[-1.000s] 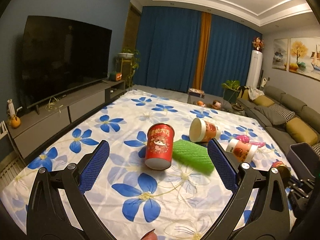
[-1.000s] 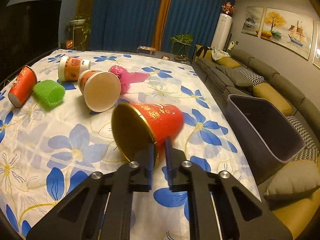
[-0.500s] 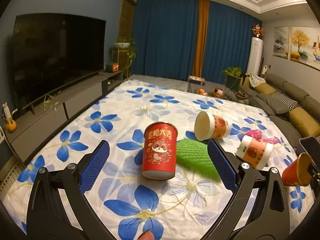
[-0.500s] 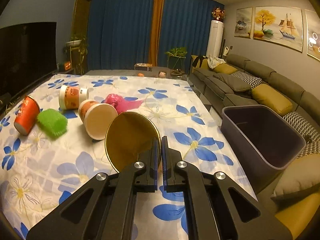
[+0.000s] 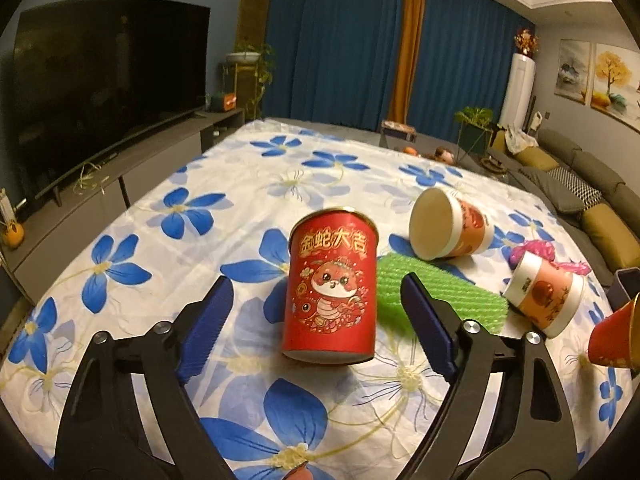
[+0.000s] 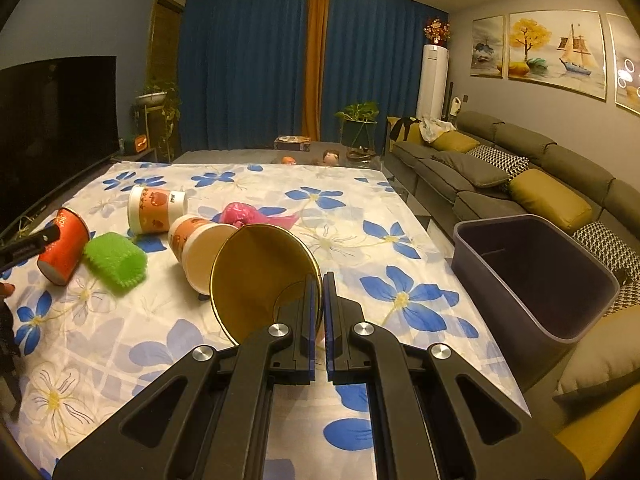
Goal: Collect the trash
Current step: 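Grasp the red snake-print can with the left tool while the right tool grasps a red cup rim, then lift the red can and red cup and carry both over the grey bin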
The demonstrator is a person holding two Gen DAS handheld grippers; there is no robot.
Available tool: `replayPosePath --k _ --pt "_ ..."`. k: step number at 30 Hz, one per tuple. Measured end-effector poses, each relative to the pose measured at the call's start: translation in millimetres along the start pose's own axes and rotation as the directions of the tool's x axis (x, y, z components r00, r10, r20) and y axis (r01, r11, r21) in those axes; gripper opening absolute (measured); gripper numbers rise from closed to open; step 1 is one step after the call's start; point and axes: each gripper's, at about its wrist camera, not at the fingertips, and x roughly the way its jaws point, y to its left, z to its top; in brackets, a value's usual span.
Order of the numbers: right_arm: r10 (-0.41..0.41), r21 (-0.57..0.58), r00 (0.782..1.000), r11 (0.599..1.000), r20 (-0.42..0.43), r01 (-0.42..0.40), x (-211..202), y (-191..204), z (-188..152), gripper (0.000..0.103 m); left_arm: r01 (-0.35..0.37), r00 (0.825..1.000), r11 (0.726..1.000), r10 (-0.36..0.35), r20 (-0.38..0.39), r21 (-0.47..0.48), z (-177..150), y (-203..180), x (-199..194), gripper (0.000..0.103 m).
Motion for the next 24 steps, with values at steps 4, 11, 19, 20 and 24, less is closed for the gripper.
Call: replayPosePath --k 4,11,19,20,24 --pt "0.012 0.004 1.0 1.0 0.0 -0.012 -0.9 2.0 1.1 0.004 0.027 0.999 1.0 -0.028 -0.038 -0.015 0.2 2.5 6.8 0.075" --pt "0.03 0.009 1.0 1.0 0.002 -0.03 -4.3 6.2 2.9 0.004 0.055 0.995 0.998 -0.055 -0.088 -0.001 -2.4 -0.3 16.4 0.051" --pt "0.045 0.02 0.999 0.999 0.018 -0.045 -13.9 2.0 6.3 0.004 0.088 0.996 0.996 -0.088 -0.012 0.027 -1.0 -8.6 -13.9 0.048" --pt "0.047 0.022 0.999 0.999 0.02 -0.048 -14.9 1.7 7.1 0.005 0.097 0.995 0.995 -0.097 0.009 0.034 0.1 -11.1 -23.5 0.048" --pt "0.059 0.033 0.997 0.998 0.039 -0.061 -23.8 -0.7 10.2 0.005 0.121 0.988 0.991 -0.126 0.089 0.053 4.2 -22.2 -61.6 0.048"
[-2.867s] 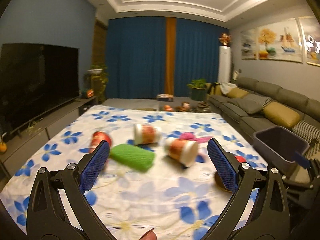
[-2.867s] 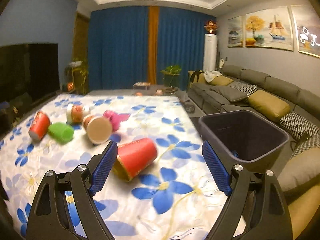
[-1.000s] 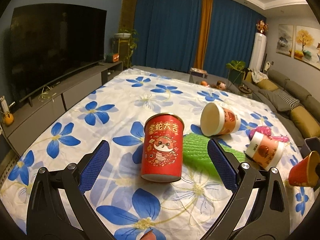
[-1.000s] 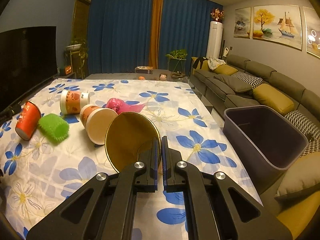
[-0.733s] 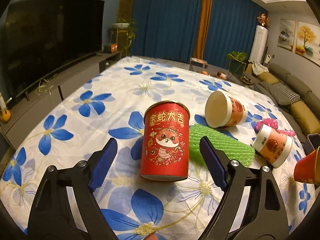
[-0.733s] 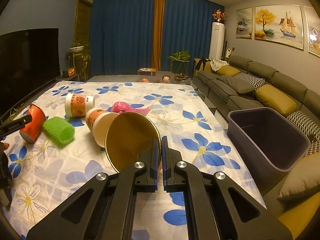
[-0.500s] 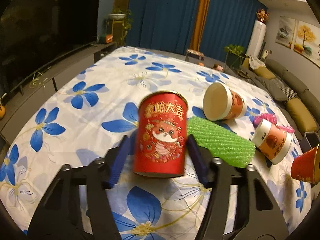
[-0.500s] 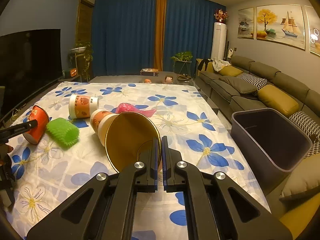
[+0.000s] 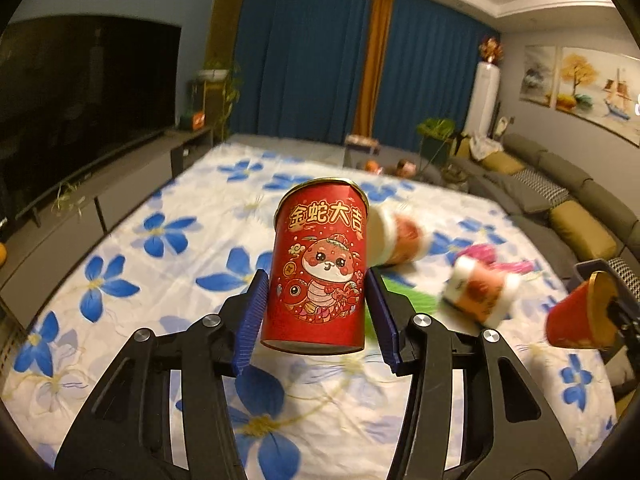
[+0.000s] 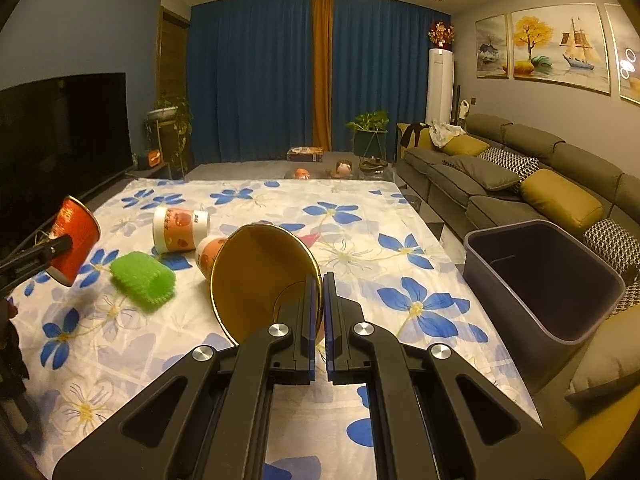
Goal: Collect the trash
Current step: 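Lift the red can and red cup and carry both over the grey bin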
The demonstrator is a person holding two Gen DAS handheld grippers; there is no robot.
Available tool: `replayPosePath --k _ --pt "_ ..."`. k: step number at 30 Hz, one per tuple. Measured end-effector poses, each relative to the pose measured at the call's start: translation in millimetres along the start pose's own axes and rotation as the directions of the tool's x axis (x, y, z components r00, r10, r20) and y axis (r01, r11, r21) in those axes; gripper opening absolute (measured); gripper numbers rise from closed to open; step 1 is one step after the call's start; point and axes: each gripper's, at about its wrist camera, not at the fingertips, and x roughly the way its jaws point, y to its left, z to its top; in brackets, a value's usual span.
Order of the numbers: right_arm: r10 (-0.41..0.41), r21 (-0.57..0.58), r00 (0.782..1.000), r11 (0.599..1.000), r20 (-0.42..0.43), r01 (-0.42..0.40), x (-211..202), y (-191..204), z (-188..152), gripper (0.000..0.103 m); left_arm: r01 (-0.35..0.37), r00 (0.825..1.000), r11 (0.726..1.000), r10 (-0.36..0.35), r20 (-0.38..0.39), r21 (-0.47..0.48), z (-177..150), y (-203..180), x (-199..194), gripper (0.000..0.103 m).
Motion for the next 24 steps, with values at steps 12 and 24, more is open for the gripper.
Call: replayPosePath --k 12,24 --pt "0.019 0.031 0.998 0.999 0.056 -0.021 -33.2 -15.7 7.9 0.005 0.089 0.992 0.994 -0.094 0.087 0.065 3.9 -56.7 -61.3 0.049" --pt "-0.018 0.07 0.995 0.997 0.098 0.011 -56.4 -53.7 11.0 0.005 0.178 0.979 0.976 -0.188 0.075 0.127 -5.8 -119.8 -68.7 0.049"
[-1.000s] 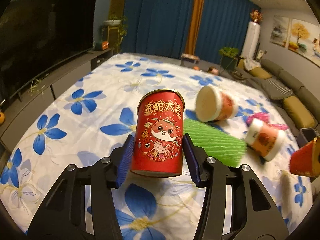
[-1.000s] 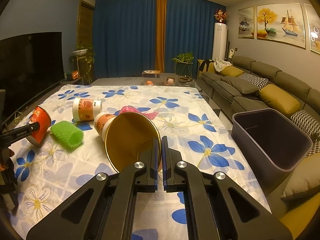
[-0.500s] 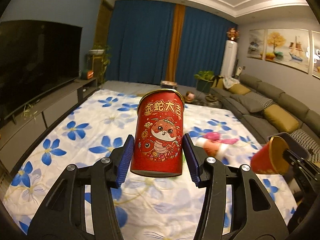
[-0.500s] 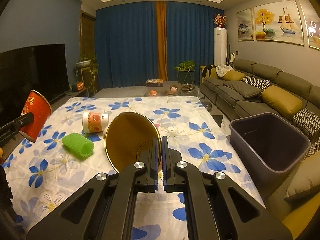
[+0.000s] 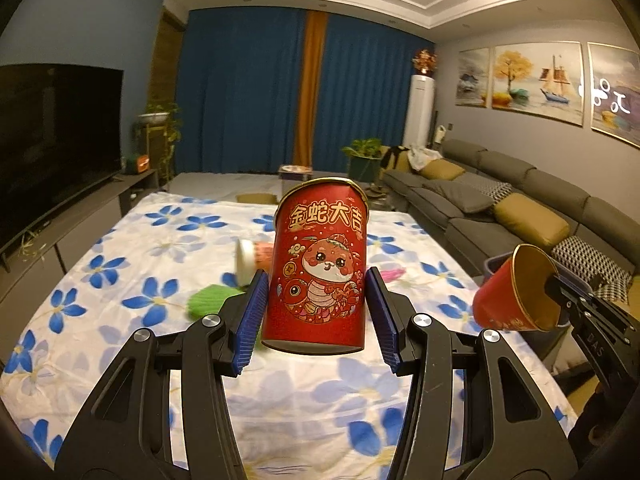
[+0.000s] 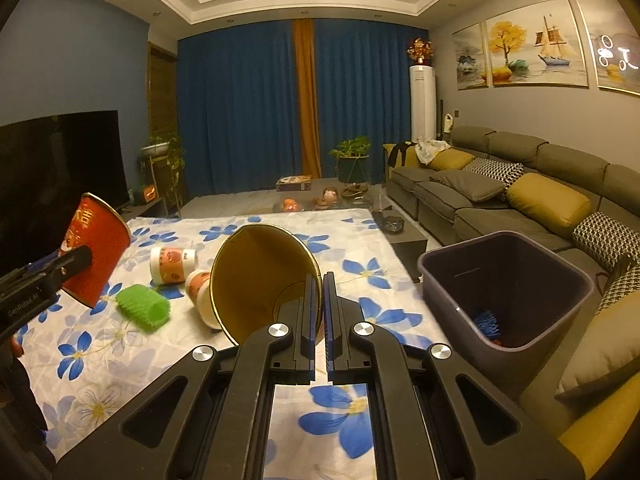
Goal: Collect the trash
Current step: 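Lift the red can and red cup and carry both over the grey bin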
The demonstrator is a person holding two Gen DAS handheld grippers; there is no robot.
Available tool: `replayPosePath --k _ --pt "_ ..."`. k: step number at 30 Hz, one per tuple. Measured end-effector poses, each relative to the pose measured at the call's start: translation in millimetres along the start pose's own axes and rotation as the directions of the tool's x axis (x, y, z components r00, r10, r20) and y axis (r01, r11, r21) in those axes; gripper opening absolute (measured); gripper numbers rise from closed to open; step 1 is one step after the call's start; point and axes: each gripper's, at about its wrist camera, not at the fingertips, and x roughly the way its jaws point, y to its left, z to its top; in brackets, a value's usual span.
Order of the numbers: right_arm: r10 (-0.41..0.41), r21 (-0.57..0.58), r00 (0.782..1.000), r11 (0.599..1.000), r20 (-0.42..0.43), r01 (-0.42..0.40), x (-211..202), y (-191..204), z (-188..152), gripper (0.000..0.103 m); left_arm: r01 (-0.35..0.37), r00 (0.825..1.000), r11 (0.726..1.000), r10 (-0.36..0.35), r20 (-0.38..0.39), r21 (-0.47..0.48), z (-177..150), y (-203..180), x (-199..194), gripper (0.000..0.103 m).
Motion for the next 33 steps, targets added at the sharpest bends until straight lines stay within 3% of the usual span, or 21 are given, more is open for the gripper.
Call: replayPosePath --k 16,33 --pt "-0.1 0.019 0.993 0.995 0.059 0.099 -10.5 -57.2 17.4 0.005 0.114 0.993 0.988 -0.116 0.007 0.1 12.7 -88.1 27.7 0.049" --pt "-0.269 0.109 0.959 0.96 0.087 0.259 -16.9 -146.3 28.0 0.005 0.234 0.971 0.955 -0.239 0.008 0.182 20.5 -181.5 55.6 0.049"
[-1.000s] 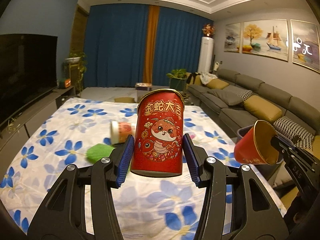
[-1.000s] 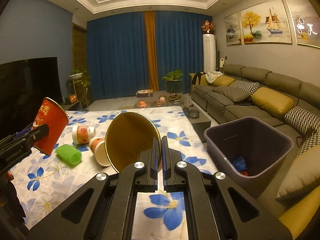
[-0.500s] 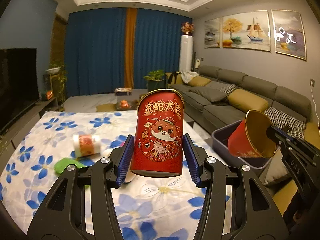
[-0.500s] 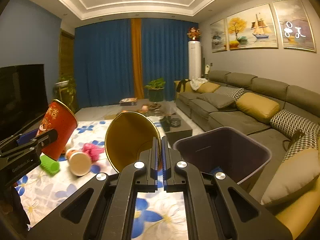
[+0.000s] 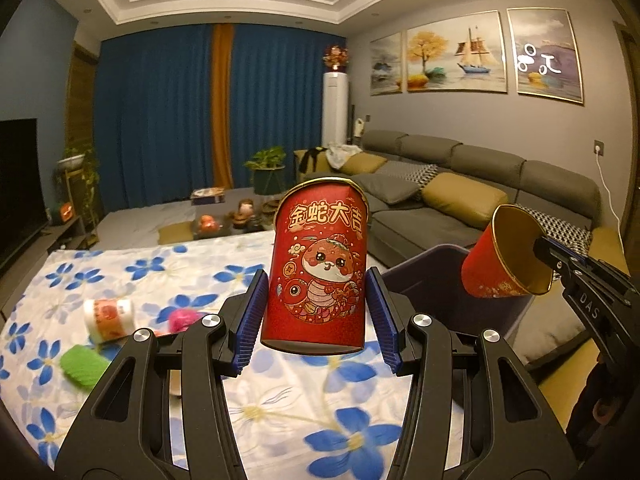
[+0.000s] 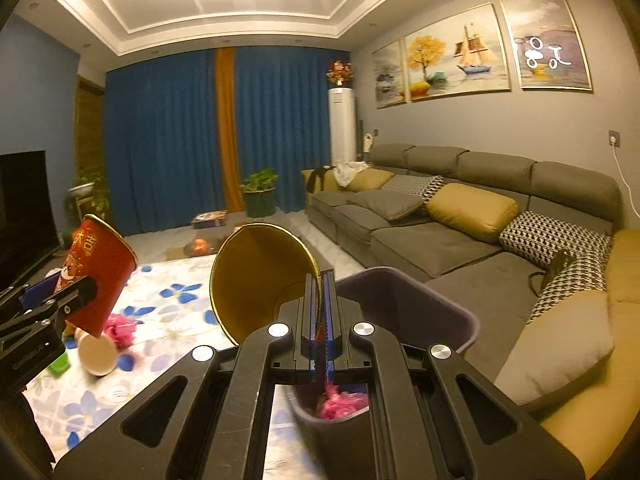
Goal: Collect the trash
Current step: 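Lift the red can and red cup and carry both over the grey bin, then open the left tool to drop the red can into the bin while the right tool holds the cup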
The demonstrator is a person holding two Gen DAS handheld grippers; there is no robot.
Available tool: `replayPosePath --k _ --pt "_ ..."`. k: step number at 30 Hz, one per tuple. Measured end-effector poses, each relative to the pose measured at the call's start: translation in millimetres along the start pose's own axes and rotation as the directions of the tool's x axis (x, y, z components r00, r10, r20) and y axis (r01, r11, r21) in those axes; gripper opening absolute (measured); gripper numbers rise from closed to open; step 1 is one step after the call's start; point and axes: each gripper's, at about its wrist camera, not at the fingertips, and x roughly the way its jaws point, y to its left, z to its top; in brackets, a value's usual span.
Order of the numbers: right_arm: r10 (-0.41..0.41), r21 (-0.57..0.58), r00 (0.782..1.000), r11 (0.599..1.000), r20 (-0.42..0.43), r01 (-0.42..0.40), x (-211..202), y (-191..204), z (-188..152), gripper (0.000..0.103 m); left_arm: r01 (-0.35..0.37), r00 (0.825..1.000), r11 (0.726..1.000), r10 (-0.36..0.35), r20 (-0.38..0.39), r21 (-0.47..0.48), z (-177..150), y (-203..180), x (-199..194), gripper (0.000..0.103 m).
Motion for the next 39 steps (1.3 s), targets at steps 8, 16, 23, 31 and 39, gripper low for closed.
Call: replayPosePath --k 8,16,23,31,39 --pt "-0.051 0.031 0.999 0.998 -0.009 0.051 13.7 -28.4 3.2 0.005 0.06 0.998 0.998 -0.061 0.007 0.022 5.0 -29.4 20.6 0.049" --pt "-0.084 0.052 0.996 0.995 -0.007 0.084 22.0 -45.2 7.2 0.005 0.12 0.993 0.992 -0.121 0.008 0.037 10.0 -58.0 40.5 0.049" --pt "-0.095 0.067 0.995 0.993 -0.016 0.096 32.0 -56.0 6.3 0.005 0.154 0.988 0.987 -0.153 -0.008 0.049 5.5 -75.2 55.5 0.049" --pt "-0.101 0.079 0.995 0.992 -0.025 0.103 36.3 -60.4 3.4 0.005 0.18 0.983 0.982 -0.179 -0.03 0.062 5.4 -91.1 71.8 0.049" --pt "-0.104 0.09 0.994 0.99 -0.034 0.107 40.6 -65.3 5.0 0.005 0.204 0.979 0.977 -0.201 -0.047 0.066 4.5 -98.0 84.8 0.05"
